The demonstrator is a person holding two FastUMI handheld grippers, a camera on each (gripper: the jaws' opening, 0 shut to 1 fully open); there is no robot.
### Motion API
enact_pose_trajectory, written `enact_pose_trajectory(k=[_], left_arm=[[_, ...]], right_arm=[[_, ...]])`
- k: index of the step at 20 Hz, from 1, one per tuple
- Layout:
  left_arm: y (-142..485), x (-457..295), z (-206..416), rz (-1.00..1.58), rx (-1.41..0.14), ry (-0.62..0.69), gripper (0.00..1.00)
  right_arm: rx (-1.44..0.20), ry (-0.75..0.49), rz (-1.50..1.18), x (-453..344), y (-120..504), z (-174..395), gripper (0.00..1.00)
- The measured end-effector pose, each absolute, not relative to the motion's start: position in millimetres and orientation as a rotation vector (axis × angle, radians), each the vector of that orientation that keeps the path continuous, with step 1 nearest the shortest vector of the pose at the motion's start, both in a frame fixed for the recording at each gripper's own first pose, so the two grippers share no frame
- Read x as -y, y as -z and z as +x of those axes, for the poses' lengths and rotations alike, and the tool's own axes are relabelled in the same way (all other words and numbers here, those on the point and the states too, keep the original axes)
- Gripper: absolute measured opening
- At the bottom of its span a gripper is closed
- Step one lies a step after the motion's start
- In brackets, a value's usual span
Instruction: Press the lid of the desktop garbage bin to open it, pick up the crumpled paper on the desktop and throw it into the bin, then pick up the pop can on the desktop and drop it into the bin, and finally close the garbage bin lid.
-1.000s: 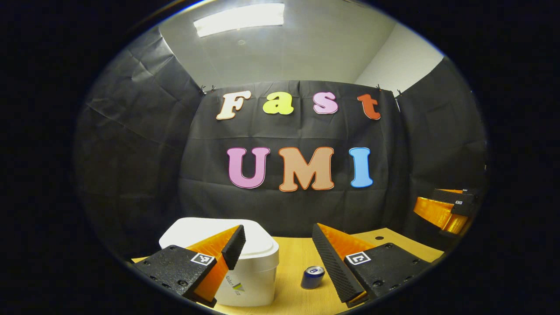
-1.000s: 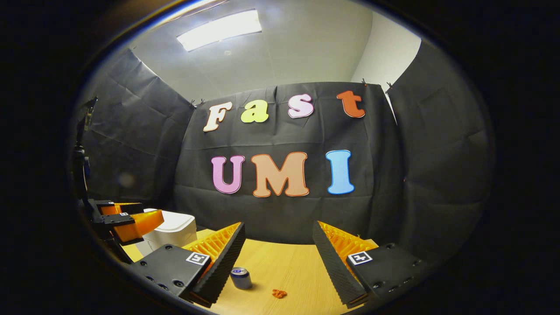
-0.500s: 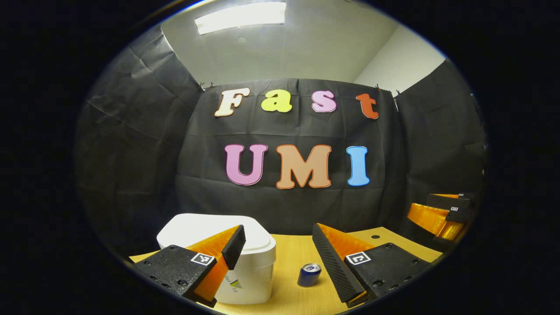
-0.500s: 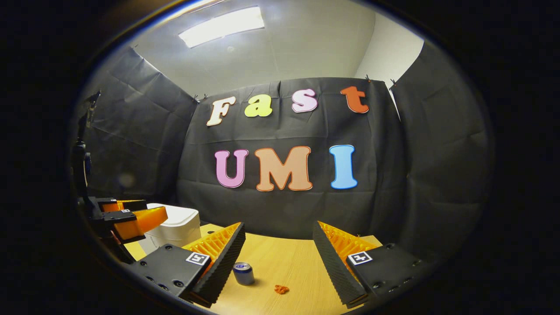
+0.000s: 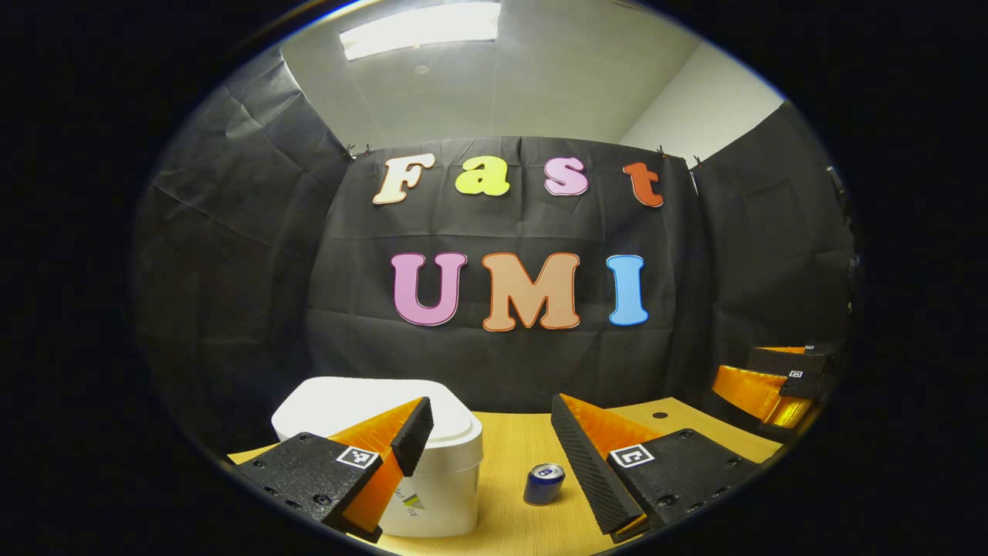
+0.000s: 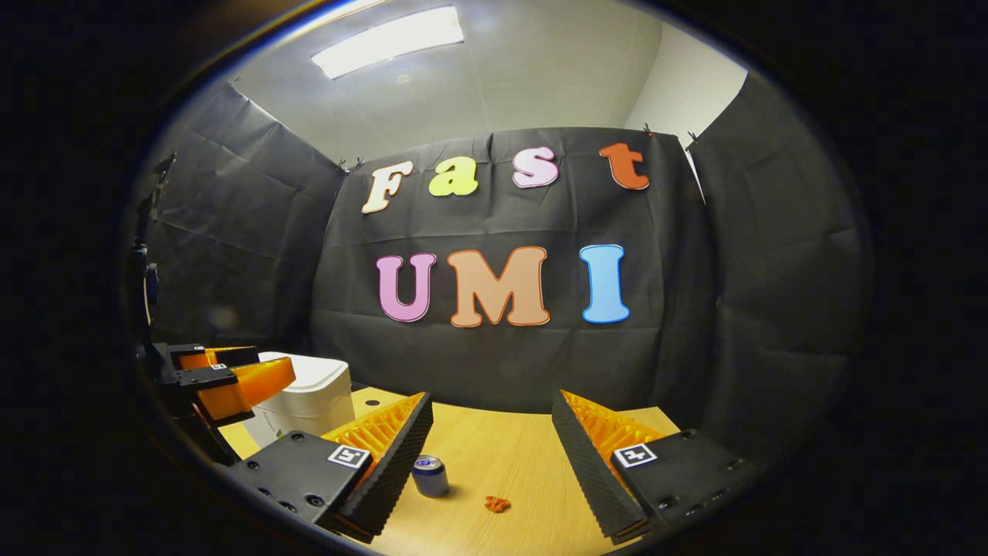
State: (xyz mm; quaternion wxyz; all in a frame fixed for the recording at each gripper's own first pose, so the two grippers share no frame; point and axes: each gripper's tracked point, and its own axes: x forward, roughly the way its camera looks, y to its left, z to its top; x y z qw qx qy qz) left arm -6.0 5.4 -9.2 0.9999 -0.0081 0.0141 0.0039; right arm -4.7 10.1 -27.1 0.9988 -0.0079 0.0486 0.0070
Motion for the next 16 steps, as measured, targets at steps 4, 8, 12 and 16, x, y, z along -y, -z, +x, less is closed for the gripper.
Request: enact_pose_trajectory(k=[4,8,12,16], left_arm=[[9.0,-7.2,-4.3,-0.009,-0.03,-0.009,0.93],[8.8,-11.4,-3.9,-0.005,-0.028,-0.02,0.93],[8.7,-14.6,-3.2,0.004,-0.029,-0.027,0.93],[6.9,-24.1,-1.1,0.03,-0.023,-0.05,0.93]], right_arm=[[-0.111,-0.013,0.005,-9.8,31.2,-0.1,0.98],[-0.113,-0.006,0.015,-9.3,30.5,3.5,0.98],[-0.123,-0.004,0.023,-8.1,34.4,5.6,1.0],[-0.122,0.005,0.014,-6.2,36.3,5.8,0.98]])
